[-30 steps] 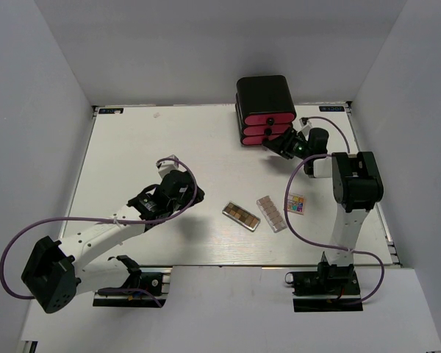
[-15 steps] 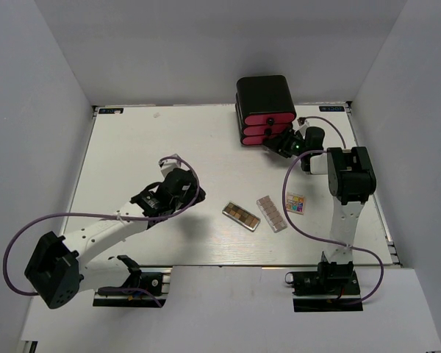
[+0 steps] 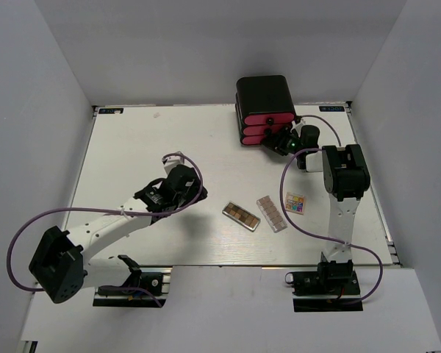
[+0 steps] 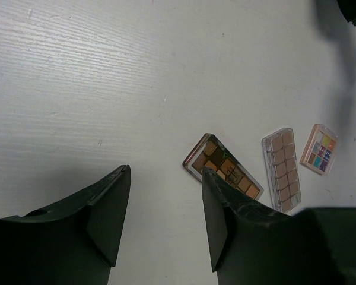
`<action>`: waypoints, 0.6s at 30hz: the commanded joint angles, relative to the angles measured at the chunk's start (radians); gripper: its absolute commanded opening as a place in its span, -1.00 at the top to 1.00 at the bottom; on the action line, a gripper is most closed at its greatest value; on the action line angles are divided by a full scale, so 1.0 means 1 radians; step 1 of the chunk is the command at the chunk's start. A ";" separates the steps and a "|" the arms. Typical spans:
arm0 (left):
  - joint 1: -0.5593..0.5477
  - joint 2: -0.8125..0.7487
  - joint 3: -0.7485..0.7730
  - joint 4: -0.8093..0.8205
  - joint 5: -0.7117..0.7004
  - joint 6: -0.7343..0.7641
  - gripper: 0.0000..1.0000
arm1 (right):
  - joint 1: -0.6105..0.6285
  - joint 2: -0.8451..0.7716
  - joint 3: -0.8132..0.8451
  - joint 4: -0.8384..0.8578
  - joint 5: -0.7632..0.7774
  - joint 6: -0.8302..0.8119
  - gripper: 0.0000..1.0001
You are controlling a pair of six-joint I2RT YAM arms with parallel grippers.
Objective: Organize the makeup
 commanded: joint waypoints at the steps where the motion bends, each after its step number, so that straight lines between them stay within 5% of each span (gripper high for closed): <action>1: -0.005 0.005 0.048 -0.010 0.007 0.016 -0.23 | 0.008 0.012 0.034 0.063 0.018 -0.012 0.27; 9: -0.005 0.015 0.052 0.003 0.015 0.019 -0.23 | -0.001 -0.020 -0.028 0.103 0.001 -0.023 0.56; 18: -0.005 0.047 0.035 0.077 0.070 0.037 -0.23 | -0.010 -0.184 -0.314 0.170 -0.050 -0.017 0.57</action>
